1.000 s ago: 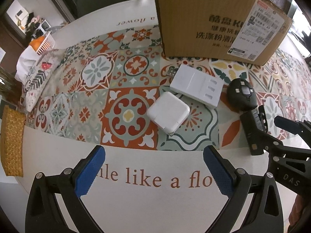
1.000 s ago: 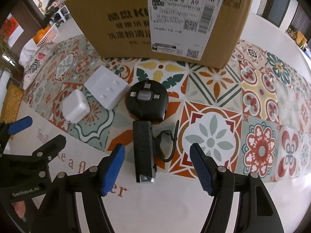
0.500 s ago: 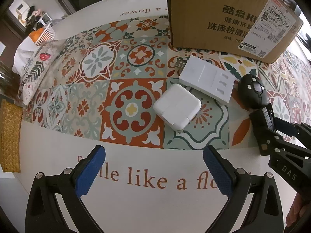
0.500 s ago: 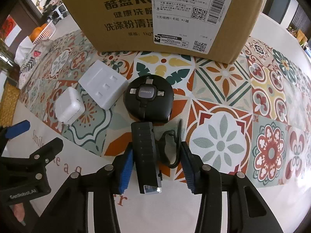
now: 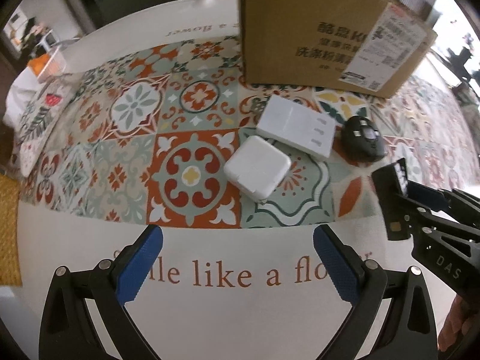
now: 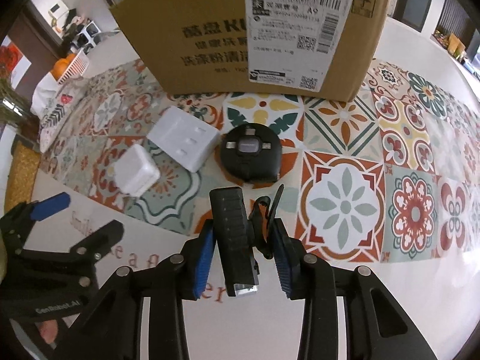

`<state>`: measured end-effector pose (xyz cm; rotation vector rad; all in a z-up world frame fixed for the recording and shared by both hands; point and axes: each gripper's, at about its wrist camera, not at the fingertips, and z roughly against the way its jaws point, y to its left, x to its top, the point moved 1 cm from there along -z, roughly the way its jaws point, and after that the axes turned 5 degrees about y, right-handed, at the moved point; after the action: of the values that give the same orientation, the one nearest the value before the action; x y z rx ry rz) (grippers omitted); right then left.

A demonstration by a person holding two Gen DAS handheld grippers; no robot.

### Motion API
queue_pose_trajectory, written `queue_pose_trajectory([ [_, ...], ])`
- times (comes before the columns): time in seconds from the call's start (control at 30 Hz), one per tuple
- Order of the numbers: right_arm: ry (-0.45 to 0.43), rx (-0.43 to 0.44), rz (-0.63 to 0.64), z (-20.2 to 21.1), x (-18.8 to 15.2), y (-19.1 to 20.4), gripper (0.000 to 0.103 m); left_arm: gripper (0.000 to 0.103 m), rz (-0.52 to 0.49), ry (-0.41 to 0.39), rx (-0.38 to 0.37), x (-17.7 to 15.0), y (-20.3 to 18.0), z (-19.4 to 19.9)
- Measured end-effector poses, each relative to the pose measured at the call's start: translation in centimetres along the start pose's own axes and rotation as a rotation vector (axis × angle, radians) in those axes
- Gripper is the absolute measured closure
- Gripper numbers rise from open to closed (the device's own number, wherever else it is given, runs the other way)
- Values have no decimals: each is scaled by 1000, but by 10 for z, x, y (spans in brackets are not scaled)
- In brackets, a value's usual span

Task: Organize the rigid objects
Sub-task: 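Grasp the black flashlight with the right gripper, then grasp the white square adapter with the left gripper while the right gripper holds the flashlight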

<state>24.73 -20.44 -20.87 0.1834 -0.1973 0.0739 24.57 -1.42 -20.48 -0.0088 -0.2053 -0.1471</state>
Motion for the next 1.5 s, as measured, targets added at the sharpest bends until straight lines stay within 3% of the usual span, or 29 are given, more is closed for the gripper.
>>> queue_pose_trajectory([
  [0.23,29,25,-41,-5,3,8,65,6,-97,-18,-79,18,-4,-4],
  [0.47,79,36,-97,-22,4,6,65,9,-176,-21,-44,39,-11,-19],
  [0.77,109,24,-116,-34,11,5,65,28,-177,35,-54,57,-13,-48],
  [0.93,107,28,-115,-34,13,6,65,49,-170,37,-59,60,-13,-52],
  [1.23,88,38,-111,-28,9,5,65,49,-134,5,-68,46,-14,-46],
  [1.5,32,53,-97,-4,0,1,65,49,-95,-70,-45,21,-15,-7],
])
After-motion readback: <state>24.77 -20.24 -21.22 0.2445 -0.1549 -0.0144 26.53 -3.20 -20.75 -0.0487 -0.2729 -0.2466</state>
